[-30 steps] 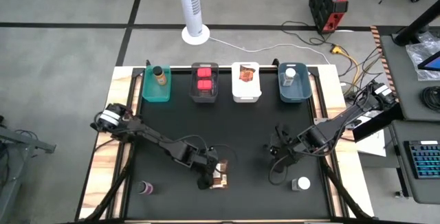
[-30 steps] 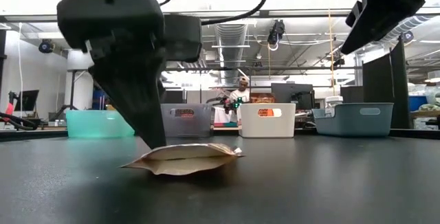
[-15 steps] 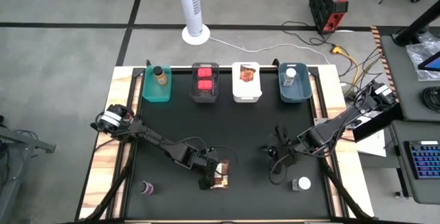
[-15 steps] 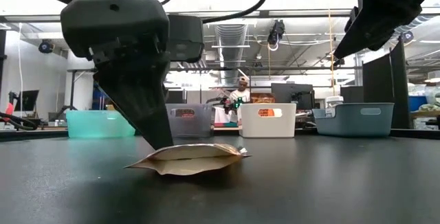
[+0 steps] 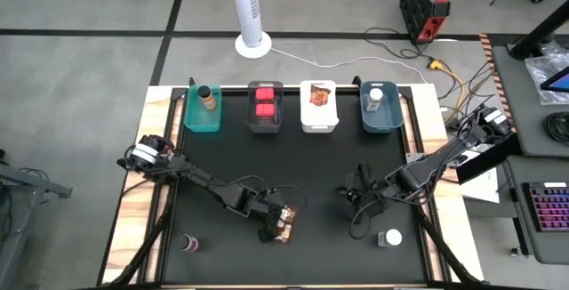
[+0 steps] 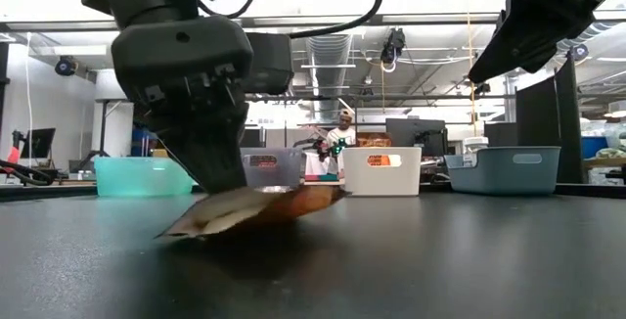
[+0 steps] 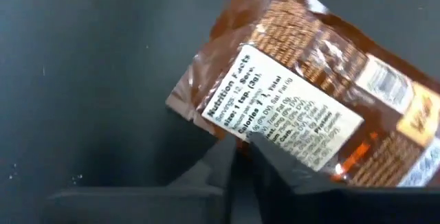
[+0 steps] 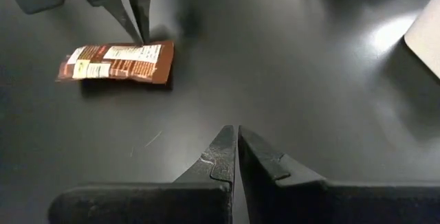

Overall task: Sort spices by type
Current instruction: Put the orange seasoning pack into the white bin

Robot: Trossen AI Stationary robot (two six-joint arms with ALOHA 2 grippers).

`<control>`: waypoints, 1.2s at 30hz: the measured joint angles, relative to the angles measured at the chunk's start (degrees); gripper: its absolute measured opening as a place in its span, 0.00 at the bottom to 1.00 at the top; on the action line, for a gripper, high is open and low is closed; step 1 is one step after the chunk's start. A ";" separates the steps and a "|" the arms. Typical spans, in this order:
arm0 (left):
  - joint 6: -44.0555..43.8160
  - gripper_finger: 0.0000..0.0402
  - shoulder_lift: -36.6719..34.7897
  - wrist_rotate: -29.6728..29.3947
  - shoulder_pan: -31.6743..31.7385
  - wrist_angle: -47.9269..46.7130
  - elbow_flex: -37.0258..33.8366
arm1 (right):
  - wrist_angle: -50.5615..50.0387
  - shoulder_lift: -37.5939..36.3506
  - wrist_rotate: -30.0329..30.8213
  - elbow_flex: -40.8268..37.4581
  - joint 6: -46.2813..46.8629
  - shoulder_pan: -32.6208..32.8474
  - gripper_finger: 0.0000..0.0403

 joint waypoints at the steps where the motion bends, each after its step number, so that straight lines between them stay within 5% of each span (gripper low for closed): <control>1: 0.11 0.03 0.00 -0.13 0.02 0.07 0.00 | 0.00 0.00 0.04 0.00 -0.04 0.00 0.02; 15: 4.56 0.01 -5.39 -1.67 -0.03 -2.90 -0.21 | 0.35 0.00 1.11 -0.02 0.08 0.00 0.02; 21: -2.86 0.05 -9.11 -0.24 -0.03 -4.57 -0.02 | 0.53 0.00 1.11 -0.02 0.10 0.00 0.02; 29: -16.32 0.33 -6.94 1.58 -0.75 -3.45 -0.07 | 0.86 0.00 1.11 -0.02 -0.33 0.00 0.02; 36: -17.50 0.64 -3.33 1.41 -0.67 -0.47 -0.06 | 1.66 0.00 1.11 -0.02 -1.61 0.00 0.02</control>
